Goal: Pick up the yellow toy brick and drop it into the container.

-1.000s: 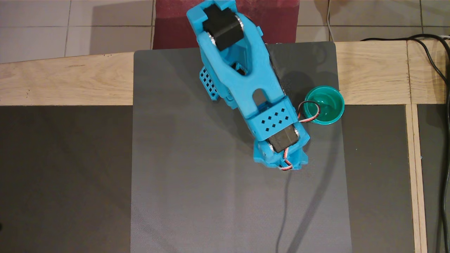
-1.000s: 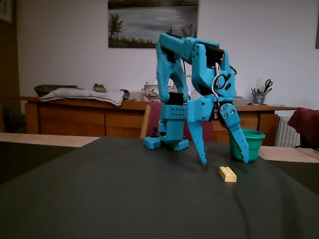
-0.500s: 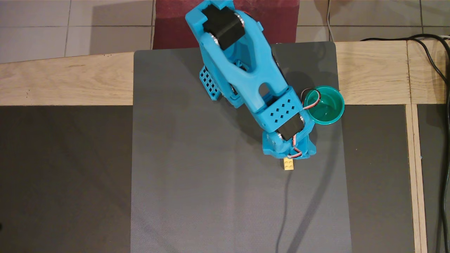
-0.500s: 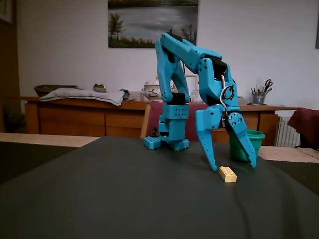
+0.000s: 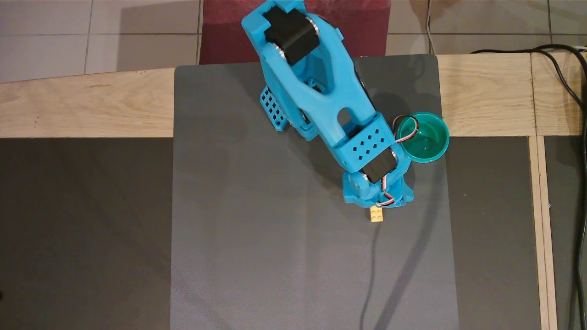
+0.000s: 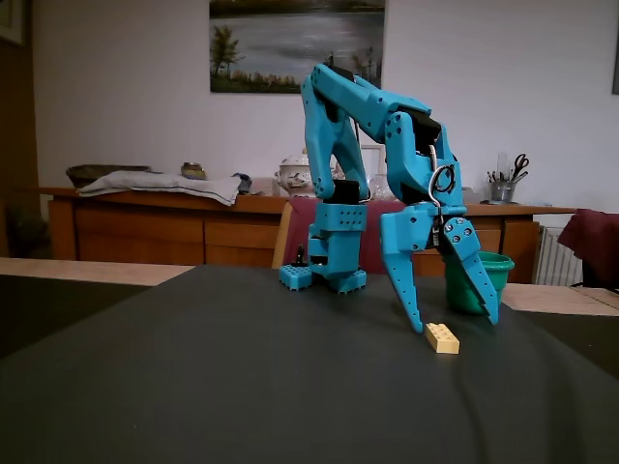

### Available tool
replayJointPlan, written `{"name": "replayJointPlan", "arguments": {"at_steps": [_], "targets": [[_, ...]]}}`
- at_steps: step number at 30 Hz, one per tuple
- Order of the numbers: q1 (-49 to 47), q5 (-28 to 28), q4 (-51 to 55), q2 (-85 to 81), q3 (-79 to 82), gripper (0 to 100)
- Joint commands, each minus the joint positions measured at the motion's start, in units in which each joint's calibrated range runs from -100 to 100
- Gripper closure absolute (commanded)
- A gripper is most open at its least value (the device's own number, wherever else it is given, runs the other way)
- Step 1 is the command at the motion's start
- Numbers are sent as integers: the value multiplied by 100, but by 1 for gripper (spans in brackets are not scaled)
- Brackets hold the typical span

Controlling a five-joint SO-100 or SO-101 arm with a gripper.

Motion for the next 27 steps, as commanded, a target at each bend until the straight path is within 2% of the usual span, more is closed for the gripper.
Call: {"name": "replayJointPlan", "arguments": {"at_steps": [1,9,19,21,25,27], "targets": [[22,60,-42,-29,-48,71],[323,154,-451,-29,-66,71],[308,164,-460,-21,15,72],[300,237,-442,-21,33,76],[254,358,-451,-21,141,93],[254,352,-451,-21,141,96]]}}
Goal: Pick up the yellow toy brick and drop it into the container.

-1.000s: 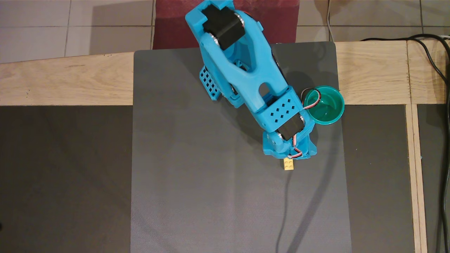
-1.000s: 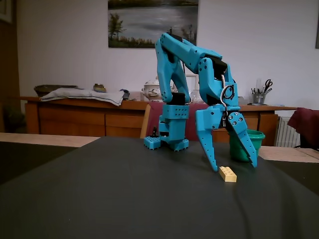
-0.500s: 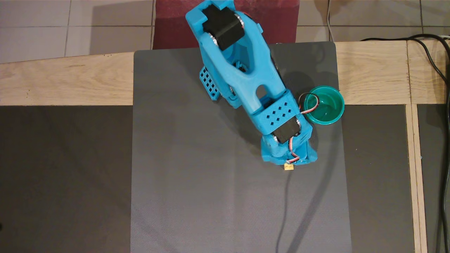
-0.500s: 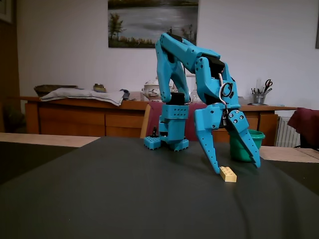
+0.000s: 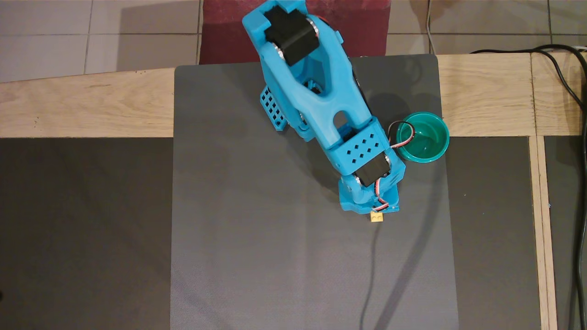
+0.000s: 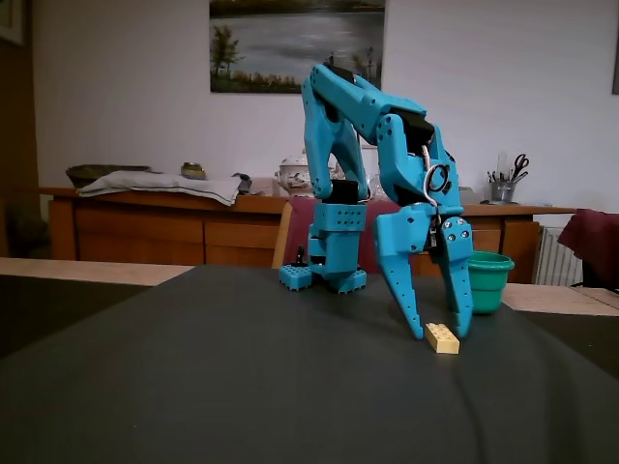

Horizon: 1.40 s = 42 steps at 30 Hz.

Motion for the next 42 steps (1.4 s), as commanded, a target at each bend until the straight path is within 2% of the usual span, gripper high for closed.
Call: {"name": "replayJointPlan", "arguments": {"at_steps": [1,13,20,21,23,29,42], "targets": [[1,9,-2,-21,5,97],[24,-17,149,-131,-148,100],[-99,-310,1686,-949,-1321,100],[-293,-336,2379,-1269,-1818,100],[-471,-357,2797,-1395,-2106,100],[-1678,-927,4307,-1564,-3569,100],[-3480,-1816,4458,-1556,-3695,100]]}}
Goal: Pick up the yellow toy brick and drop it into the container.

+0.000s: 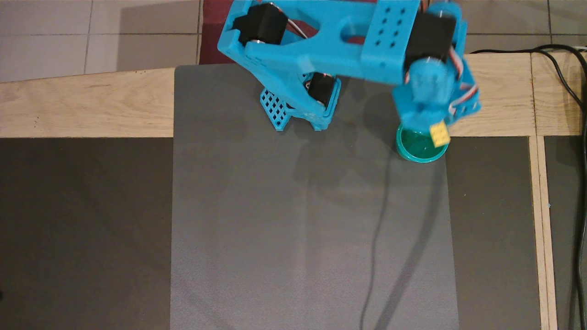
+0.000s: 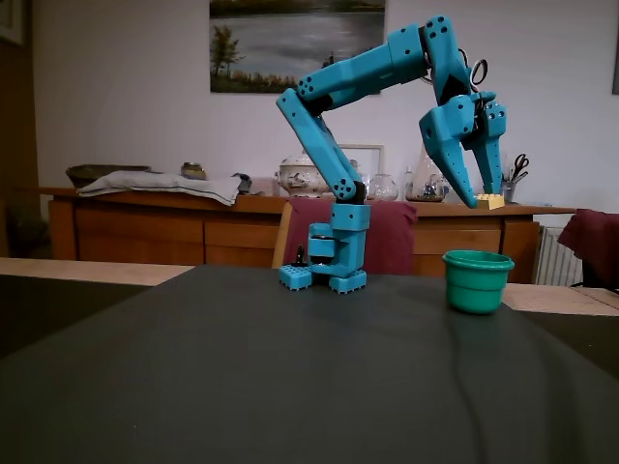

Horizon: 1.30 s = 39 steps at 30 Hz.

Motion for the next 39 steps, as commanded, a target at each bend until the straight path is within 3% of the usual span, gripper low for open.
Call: {"name": "replayJointPlan", "arguments": {"at_steps": [1,10,29,35,39], "targets": [[-222,-86,-30,-94,-143,100],[-168,-76,-794,-102,895,100],[-160,-76,-794,-136,913,100],[-160,-76,-794,-186,913,86],[-160,-76,-794,-186,922,85]]}}
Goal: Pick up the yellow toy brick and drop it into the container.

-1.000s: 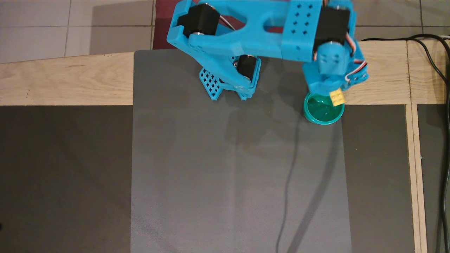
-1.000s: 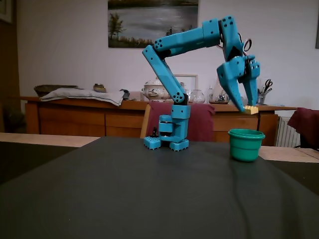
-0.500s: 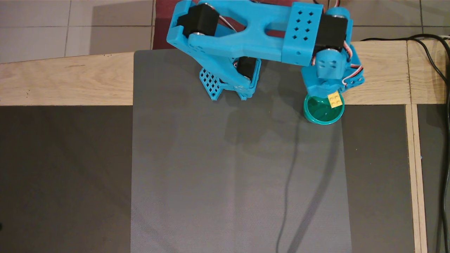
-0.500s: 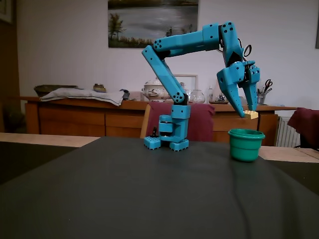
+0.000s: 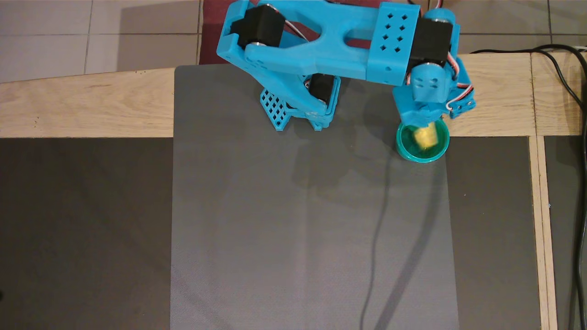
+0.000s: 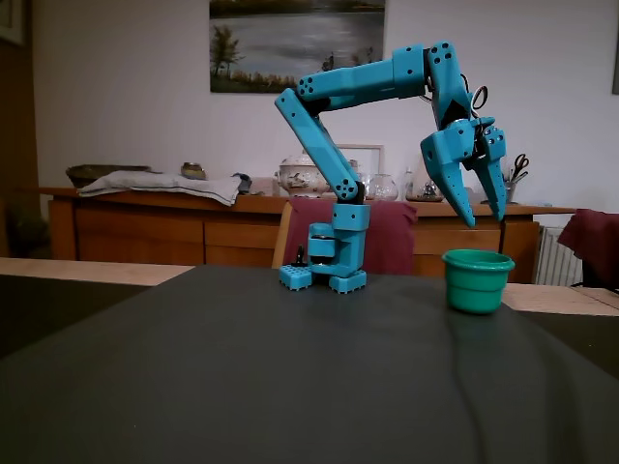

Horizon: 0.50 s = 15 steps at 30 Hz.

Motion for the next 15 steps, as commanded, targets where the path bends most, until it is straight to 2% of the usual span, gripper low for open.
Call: {"name": "replayJointPlan", "arguments": {"at_steps": [1,4,6,7,9,11,15], "targets": [[3,3,-55,-127,7,85],[11,3,-55,-127,7,86],[11,-7,-55,-135,-11,91],[49,-23,-55,-135,-38,98],[235,-33,-55,-144,-74,100],[637,-164,-72,-152,-146,100],[1806,-807,-19,-152,-778,100]]}}
